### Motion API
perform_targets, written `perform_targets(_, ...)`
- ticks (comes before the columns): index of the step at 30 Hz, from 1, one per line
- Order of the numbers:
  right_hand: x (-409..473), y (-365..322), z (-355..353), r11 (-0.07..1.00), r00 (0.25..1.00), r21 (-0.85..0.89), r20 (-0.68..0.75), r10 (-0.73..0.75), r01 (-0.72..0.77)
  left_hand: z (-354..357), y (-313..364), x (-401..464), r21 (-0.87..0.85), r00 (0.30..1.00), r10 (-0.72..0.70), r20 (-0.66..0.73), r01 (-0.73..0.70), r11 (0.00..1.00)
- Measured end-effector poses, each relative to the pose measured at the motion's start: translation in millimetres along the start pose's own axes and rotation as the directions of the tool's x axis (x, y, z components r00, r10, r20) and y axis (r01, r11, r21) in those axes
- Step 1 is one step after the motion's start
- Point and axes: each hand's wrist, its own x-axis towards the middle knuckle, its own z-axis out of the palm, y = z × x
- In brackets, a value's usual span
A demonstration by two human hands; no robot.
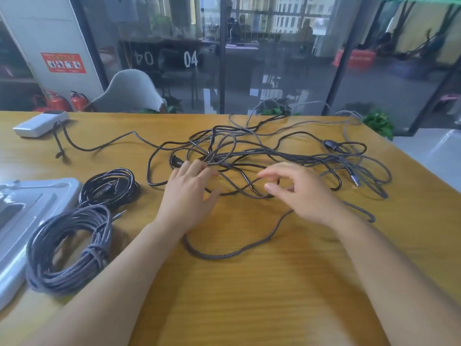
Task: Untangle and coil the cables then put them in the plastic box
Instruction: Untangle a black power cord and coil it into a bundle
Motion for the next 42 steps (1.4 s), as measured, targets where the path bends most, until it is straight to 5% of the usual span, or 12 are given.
perform_targets(4, 13, 27, 5, 0.962, 0.956, -0.205, -0.267, 0.124, -0.181, 12, -8, -1, 0.012, 0.998, -0.038, 0.055, 0.037, 0.999)
perform_targets(7, 13, 39, 23, 0.893, 0.936, -0.281, -0.089, 0.342, -0.353, 15, -9, 1, -0.016, 0.995, -0.062, 0.076, 0.064, 0.998)
perform_targets(9, 10, 40, 32, 0.877, 0.926, -0.339, 0.041, 0.376, -0.342, 15, -9, 2, -0.067, 0.995, -0.072, 0.074, 0.077, 0.995)
perform_targets(16, -4, 22, 45, 0.986, 0.98, -0.151, 0.173, 0.097, -0.071, 13, -3, 2, -0.256, 0.997, -0.048, 0.063, 0.063, 0.965)
perform_targets(20, -9, 21, 45, 0.995, 0.999, -0.094, -0.015, -0.03, 0.029, 10, 1, -3, -0.367, 0.994, -0.017, 0.107, 0.056, 0.929)
perform_targets(24, -8, 7, 47, 0.922, 0.846, -0.265, -0.383, -0.37, 0.283, 10, 4, -9, -0.425, 0.985, 0.071, 0.155, 0.001, 0.905)
perform_targets(27, 15, -11, 52, 0.794, 0.76, -0.431, -0.303, -0.575, 0.429, 7, 3, -10, -0.454, 0.976, 0.128, 0.178, -0.034, 0.89)
perform_targets(30, 45, -13, 67, 0.76, 0.895, -0.536, -0.018, -0.445, 0.367, 3, 2, -10, -0.439, 0.971, 0.136, 0.195, -0.038, 0.898)
perform_targets(33, 54, 8, 73, 0.865, 0.976, -0.452, 0.126, -0.177, 0.216, 0, -4, -14, -0.422, 0.976, 0.062, 0.21, 0.033, 0.906)
perform_targets(38, 40, 21, 63, 0.993, 0.995, -0.082, -0.039, -0.089, 0.085, -4, -6, -18, -0.409, 0.988, -0.017, 0.152, 0.079, 0.909)
perform_targets(42, 41, 18, 65, 0.997, 0.997, -0.065, -0.058, -0.043, 0.039, -1, -11, -16, -0.45, 0.991, -0.107, 0.086, 0.135, 0.883)
